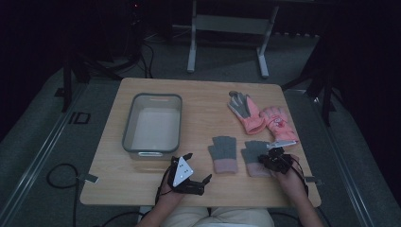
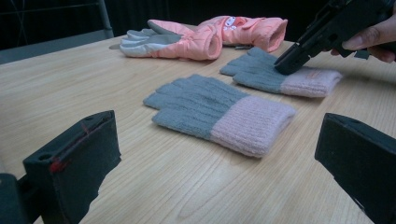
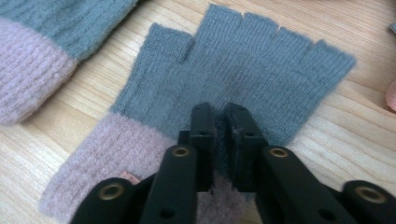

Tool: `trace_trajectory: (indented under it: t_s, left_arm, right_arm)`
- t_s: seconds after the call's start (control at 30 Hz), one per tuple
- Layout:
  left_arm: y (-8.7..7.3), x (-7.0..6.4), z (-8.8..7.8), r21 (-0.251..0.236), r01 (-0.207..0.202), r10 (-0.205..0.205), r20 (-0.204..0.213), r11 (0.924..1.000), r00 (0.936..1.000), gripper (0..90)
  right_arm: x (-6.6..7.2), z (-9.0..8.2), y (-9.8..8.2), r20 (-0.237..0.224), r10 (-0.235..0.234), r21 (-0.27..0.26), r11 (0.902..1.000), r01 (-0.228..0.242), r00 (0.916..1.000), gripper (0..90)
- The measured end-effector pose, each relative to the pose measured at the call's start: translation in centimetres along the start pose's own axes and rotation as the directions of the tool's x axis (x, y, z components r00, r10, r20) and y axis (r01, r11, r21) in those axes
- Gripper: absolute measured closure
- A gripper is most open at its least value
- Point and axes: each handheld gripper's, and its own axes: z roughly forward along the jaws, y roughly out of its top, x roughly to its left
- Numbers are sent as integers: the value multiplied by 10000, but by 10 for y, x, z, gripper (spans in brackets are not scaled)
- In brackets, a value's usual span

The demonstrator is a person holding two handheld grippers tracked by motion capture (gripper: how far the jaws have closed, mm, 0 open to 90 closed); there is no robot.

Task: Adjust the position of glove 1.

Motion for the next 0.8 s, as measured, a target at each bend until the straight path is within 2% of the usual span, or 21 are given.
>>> trace_trajectory:
  t_s: [0.1,0.17,0.27,0.47,0.53,0.77,0.8]
  left_arm:
    - [0,0,0,-3,38,-38,-5,10000,10000,0]
    - [0,0,0,-15,24,-24,-8,10000,10000,0]
    - [0,0,0,-3,25,-25,-20,10000,10000,0]
    - [0,0,0,-19,29,-29,-40,10000,10000,0]
    - [0,0,0,-22,30,-30,-31,10000,10000,0]
    - [0,0,0,-17,-14,14,-87,10000,10000,0]
    - [0,0,0,-11,-18,17,-87,10000,10000,0]
  right_arm:
    - [1,0,2,94,151,97,9998,-152,9998,847]
    - [1,-3,3,64,608,92,9981,-608,9981,858]
    - [0,-9,6,90,819,71,9966,-820,9966,863]
    - [1,-26,17,56,892,-331,9955,-890,9960,864]
    - [3,-38,28,-100,897,-656,9938,-902,9959,864]
    - [10,-48,48,-339,880,-1053,9903,-911,9955,864]
    - [16,-48,55,-508,836,-1115,9898,-888,9952,863]
